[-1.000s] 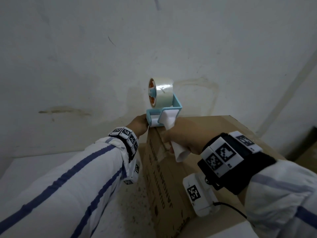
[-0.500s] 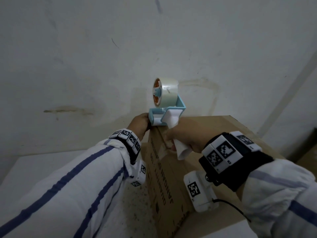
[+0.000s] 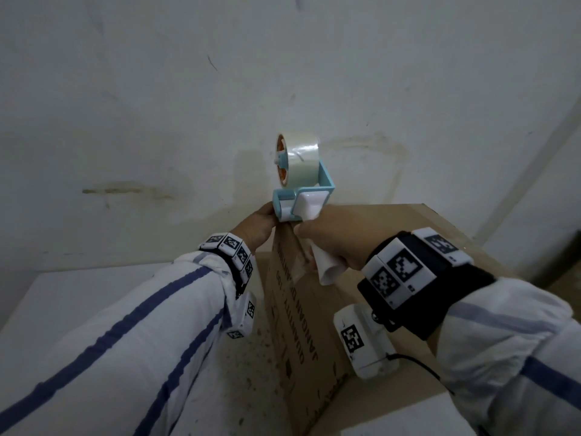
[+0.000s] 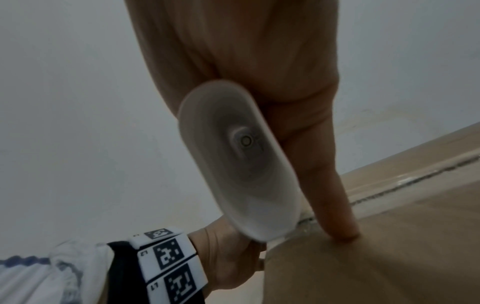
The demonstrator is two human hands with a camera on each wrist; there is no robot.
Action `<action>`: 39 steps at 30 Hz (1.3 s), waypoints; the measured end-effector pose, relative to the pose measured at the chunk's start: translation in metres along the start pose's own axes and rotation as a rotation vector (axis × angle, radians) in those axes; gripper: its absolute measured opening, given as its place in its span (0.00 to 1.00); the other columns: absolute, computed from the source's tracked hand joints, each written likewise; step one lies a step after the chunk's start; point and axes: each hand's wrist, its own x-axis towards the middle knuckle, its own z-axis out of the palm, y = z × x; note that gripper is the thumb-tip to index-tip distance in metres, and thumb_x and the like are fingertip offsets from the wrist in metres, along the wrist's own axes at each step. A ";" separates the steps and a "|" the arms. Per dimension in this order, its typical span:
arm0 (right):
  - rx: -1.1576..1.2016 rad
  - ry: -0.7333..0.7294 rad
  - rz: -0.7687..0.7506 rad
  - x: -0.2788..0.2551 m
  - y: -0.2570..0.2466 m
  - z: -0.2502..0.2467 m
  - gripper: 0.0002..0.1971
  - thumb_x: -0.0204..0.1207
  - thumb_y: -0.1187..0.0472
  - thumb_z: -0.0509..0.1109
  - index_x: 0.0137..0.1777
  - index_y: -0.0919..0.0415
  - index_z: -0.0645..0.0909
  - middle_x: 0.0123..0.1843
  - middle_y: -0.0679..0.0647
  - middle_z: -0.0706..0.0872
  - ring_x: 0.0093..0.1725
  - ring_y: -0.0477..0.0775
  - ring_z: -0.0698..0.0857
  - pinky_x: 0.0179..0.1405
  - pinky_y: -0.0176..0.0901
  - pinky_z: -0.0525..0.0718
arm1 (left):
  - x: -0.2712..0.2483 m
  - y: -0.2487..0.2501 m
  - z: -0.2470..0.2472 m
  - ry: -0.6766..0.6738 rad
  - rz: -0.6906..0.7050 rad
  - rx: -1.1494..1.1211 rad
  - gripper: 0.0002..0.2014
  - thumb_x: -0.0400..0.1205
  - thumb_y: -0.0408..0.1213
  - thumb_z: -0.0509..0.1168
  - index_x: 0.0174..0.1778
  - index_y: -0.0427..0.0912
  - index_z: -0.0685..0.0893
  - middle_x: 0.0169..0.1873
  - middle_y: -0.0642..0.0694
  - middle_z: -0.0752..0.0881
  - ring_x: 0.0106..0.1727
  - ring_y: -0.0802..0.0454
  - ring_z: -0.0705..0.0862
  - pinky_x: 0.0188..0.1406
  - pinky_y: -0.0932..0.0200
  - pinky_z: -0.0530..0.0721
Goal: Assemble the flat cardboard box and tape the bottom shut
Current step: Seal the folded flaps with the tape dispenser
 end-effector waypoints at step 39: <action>0.050 0.076 -0.130 -0.097 0.063 0.004 0.08 0.78 0.63 0.64 0.55 0.64 0.73 0.40 0.56 0.76 0.41 0.55 0.77 0.39 0.43 0.75 | -0.130 -0.016 0.082 0.123 0.043 -0.144 0.24 0.88 0.48 0.43 0.81 0.48 0.60 0.72 0.51 0.71 0.75 0.55 0.68 0.71 0.63 0.67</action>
